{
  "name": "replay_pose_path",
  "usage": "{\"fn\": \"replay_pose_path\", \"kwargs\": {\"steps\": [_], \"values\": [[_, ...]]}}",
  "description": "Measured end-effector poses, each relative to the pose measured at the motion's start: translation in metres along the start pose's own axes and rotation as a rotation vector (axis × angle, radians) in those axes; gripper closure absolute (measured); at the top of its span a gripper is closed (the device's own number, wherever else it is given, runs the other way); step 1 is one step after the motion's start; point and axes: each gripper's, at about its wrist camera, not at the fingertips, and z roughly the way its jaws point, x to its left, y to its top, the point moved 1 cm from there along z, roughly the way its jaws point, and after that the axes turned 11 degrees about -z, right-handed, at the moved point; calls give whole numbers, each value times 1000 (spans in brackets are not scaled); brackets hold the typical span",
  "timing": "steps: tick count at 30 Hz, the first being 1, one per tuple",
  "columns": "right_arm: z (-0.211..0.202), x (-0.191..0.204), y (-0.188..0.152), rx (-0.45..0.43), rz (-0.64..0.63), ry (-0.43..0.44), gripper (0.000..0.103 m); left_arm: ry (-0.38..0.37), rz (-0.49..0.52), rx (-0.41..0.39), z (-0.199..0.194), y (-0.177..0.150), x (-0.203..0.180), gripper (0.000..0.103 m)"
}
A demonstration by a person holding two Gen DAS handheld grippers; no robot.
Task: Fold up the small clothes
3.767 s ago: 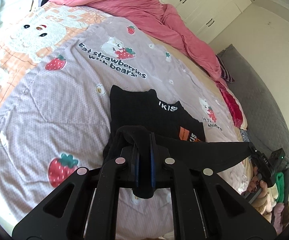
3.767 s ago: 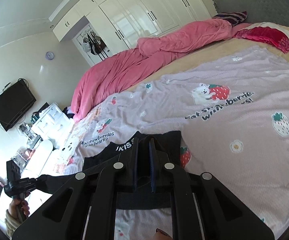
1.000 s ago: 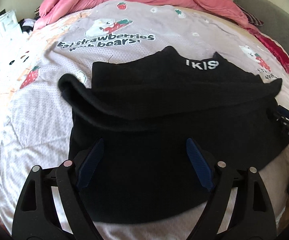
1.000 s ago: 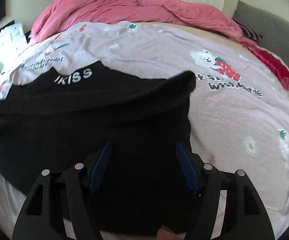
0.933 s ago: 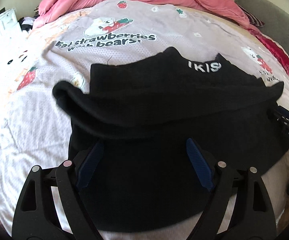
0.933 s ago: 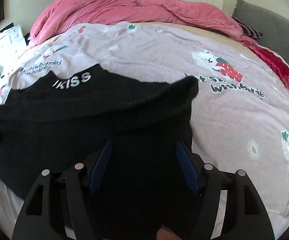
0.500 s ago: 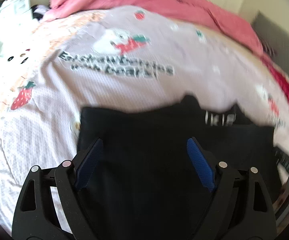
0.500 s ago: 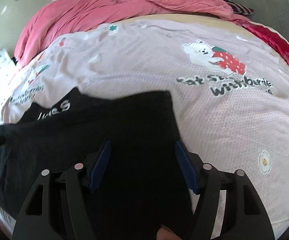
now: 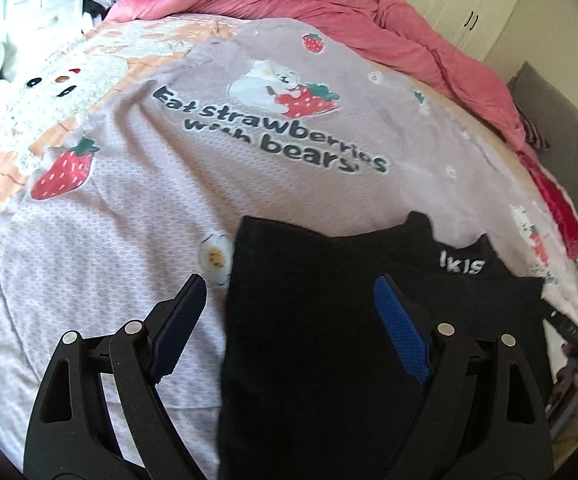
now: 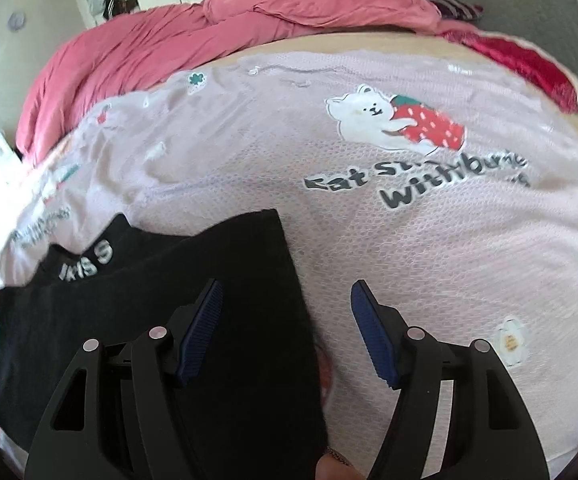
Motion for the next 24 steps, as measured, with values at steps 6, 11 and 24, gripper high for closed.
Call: {"fn": "replay_pose_path", "kwargs": {"steps": [6,11,24], "values": [[6,13,-1,-10,-61,12,71,-21,-33,38,11,-3,13,31],[4,11,-2,-36,-36,0,88,-17,-17,29,13,-7,11,75],[-3,4,15,-100,-40,-30,94,-19,-5,-86,-6,2,5,97]]}}
